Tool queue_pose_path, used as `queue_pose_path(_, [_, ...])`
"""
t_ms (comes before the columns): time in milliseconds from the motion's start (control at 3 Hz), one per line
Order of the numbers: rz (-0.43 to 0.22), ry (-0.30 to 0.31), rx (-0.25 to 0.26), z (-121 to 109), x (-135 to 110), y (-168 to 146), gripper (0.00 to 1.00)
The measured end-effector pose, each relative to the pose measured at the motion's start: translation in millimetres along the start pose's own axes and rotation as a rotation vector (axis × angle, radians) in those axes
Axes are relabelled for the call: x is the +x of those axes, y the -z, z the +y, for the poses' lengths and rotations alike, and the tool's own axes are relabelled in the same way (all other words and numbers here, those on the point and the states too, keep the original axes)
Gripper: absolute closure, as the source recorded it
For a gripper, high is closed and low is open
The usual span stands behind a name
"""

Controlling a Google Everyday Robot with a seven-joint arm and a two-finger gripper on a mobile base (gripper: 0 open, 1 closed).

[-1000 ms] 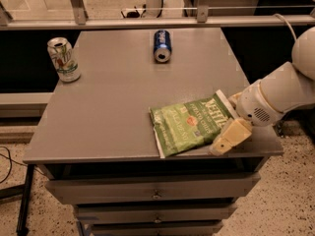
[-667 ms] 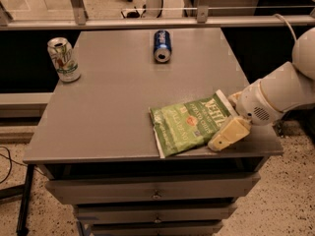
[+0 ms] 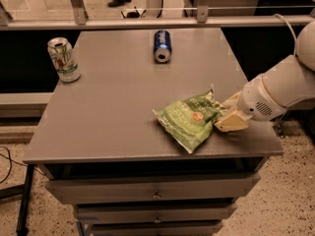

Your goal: Move green jalapeno chip bag near pepsi can

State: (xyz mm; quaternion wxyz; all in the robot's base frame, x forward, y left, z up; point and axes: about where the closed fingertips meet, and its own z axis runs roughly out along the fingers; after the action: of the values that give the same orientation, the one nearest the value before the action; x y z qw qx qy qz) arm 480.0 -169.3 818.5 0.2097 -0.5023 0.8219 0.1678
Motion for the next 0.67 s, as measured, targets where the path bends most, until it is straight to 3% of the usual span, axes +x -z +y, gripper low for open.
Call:
queue_pose_path(333, [0.0,0.0,0.0,0.1,-1.6,2.6,1.0])
queue_pose_path(667, [0.012,0.025,0.09,-35.6,-7.6,28.8,1.0])
